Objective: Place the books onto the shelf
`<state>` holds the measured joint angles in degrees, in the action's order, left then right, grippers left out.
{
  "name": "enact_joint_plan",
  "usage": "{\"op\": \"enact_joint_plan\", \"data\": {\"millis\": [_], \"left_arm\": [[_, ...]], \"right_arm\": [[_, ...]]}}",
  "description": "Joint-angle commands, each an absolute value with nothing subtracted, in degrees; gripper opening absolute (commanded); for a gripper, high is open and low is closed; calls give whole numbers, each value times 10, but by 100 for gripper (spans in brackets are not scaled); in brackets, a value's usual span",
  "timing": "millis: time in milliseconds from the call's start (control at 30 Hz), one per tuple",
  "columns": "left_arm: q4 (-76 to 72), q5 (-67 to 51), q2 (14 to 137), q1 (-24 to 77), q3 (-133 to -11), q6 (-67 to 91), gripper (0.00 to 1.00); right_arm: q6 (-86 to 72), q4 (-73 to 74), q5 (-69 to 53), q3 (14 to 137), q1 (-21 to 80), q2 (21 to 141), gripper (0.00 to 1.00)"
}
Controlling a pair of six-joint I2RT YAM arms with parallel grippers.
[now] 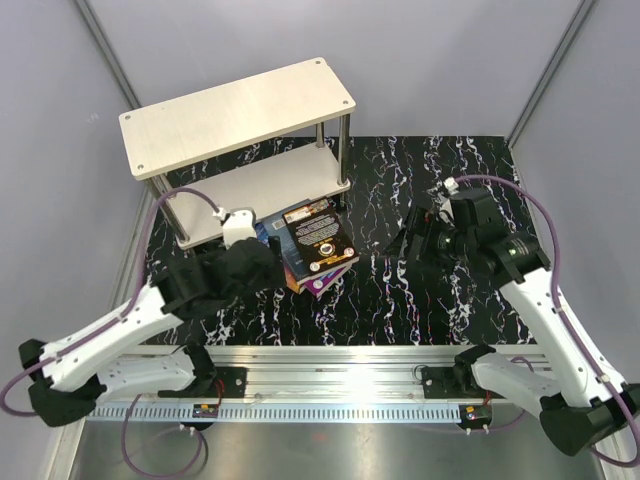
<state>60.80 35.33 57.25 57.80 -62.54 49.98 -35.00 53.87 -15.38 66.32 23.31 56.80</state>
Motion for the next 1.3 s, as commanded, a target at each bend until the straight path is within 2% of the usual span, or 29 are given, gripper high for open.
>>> {"op": "enact_joint_plan", "data": {"millis": [0, 133, 467, 800, 1033, 1267], "left_arm": [[469, 252, 573, 548, -618, 412, 99], [459, 220, 631, 548, -632, 385, 99], [342, 104, 687, 456, -603, 367, 99], [257, 33, 772, 393, -582, 339, 99], [236, 3, 832, 385, -612, 318, 99], [206, -56, 875, 384, -631, 326, 99]], "right_arm": [[-343, 517, -134, 712, 236, 619, 100], [-305, 567, -184, 779, 236, 724, 100], [-297, 467, -257, 854, 222, 919, 100], [-359, 341, -316, 836, 190, 1023, 100], [-412, 265, -355, 831, 190, 1096, 100], [-458, 191, -394, 770, 190, 1111, 100]]}}
